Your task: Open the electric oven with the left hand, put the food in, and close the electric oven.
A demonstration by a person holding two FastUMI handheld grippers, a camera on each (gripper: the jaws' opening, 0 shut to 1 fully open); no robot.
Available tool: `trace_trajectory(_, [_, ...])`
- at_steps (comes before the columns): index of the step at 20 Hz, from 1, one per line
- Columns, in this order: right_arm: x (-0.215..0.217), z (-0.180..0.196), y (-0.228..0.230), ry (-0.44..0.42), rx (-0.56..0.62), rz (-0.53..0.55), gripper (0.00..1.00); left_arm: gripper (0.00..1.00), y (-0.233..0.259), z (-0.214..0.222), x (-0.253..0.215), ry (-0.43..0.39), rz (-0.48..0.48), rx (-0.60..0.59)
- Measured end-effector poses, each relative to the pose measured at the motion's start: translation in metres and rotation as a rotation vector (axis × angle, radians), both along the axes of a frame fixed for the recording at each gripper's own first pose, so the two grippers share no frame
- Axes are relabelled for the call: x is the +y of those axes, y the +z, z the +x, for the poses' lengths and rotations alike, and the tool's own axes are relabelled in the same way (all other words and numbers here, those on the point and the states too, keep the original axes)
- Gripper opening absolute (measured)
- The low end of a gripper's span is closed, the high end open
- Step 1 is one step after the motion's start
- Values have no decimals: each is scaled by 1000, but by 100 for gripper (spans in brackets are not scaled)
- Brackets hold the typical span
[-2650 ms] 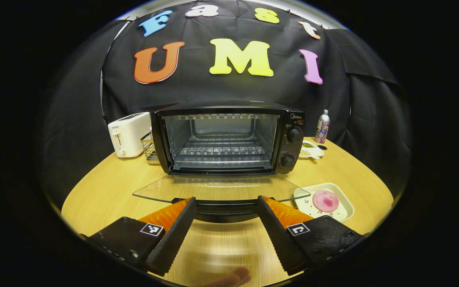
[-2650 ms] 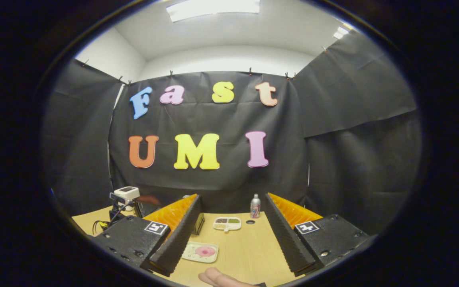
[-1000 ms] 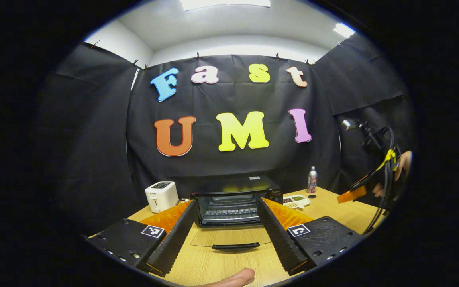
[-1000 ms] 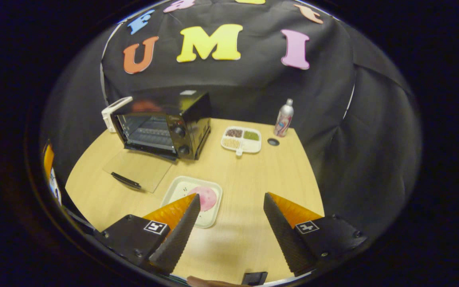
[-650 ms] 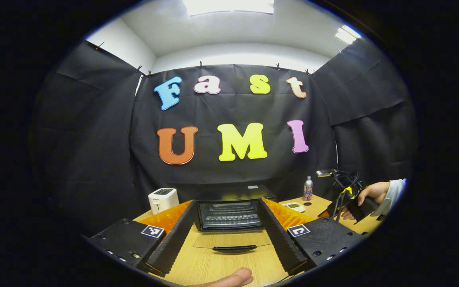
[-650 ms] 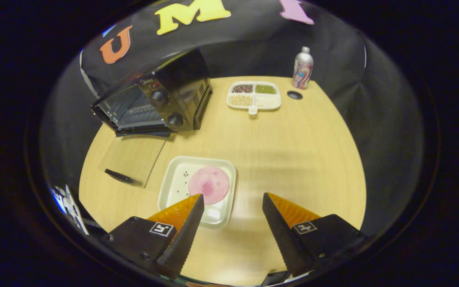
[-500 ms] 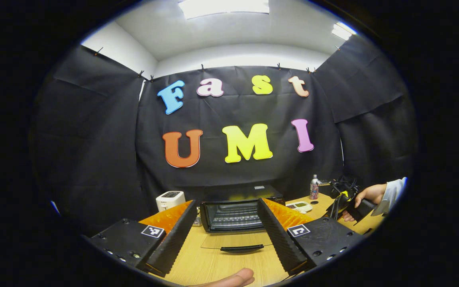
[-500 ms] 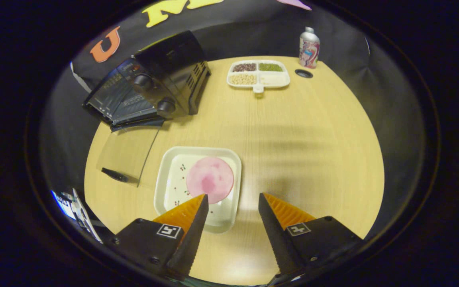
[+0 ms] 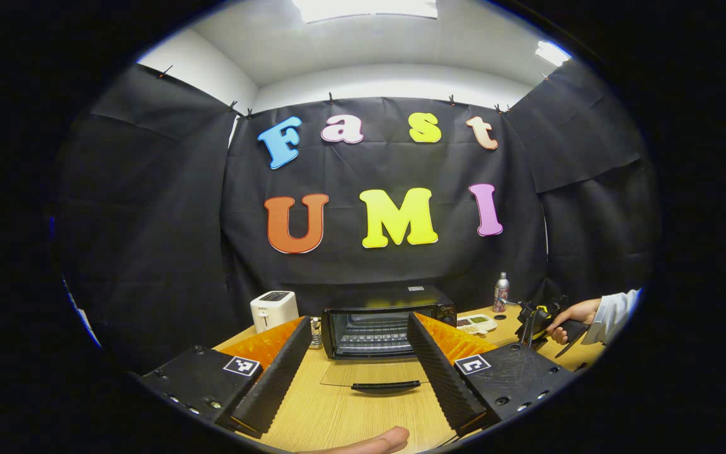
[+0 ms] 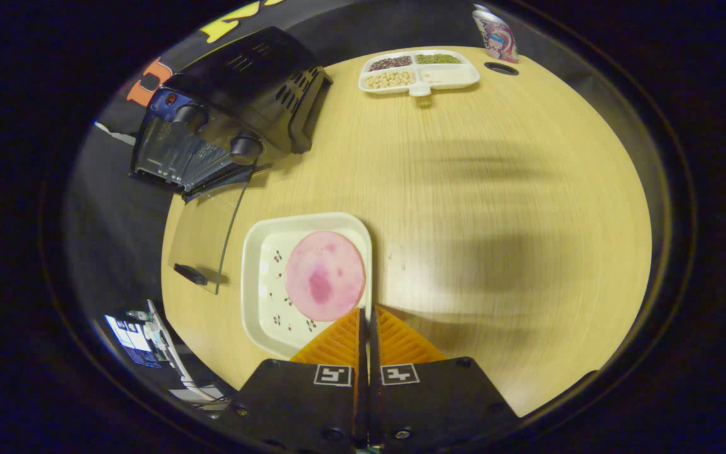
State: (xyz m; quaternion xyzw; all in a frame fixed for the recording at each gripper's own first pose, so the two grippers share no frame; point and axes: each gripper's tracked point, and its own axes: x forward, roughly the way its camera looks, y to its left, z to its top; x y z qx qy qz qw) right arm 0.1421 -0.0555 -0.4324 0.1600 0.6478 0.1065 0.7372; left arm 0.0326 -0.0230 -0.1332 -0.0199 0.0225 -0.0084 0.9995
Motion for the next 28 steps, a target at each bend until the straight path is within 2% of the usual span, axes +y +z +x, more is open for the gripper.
trace_trajectory(1, [0,-1,1,-28,0,38,1,96,1,-1,2,1,-6,4])
trace_trajectory(4, [-2,-13,5,-96,28,143,4,96,2,-6,8,6,-3,13])
trace_trajectory(9, [-25,-25,30,-154,-21,167,1,96,7,-19,19,15,-3,4])
trace_trajectory(16, [-34,-28,92,-159,-127,166,1,96,8,-31,34,15,-21,12])
trace_trajectory(21, [0,-22,127,-116,-192,185,1,96,6,-35,45,14,-18,10])
trace_trajectory(24, [35,-17,143,-82,-211,232,4,96,4,-38,53,20,-12,7])
trace_trajectory(27, [72,-5,150,-62,-223,272,1,96,2,-42,64,29,-7,3])
trace_trajectory(28, [85,0,151,-55,-224,284,4,96,2,-43,69,35,-7,2])
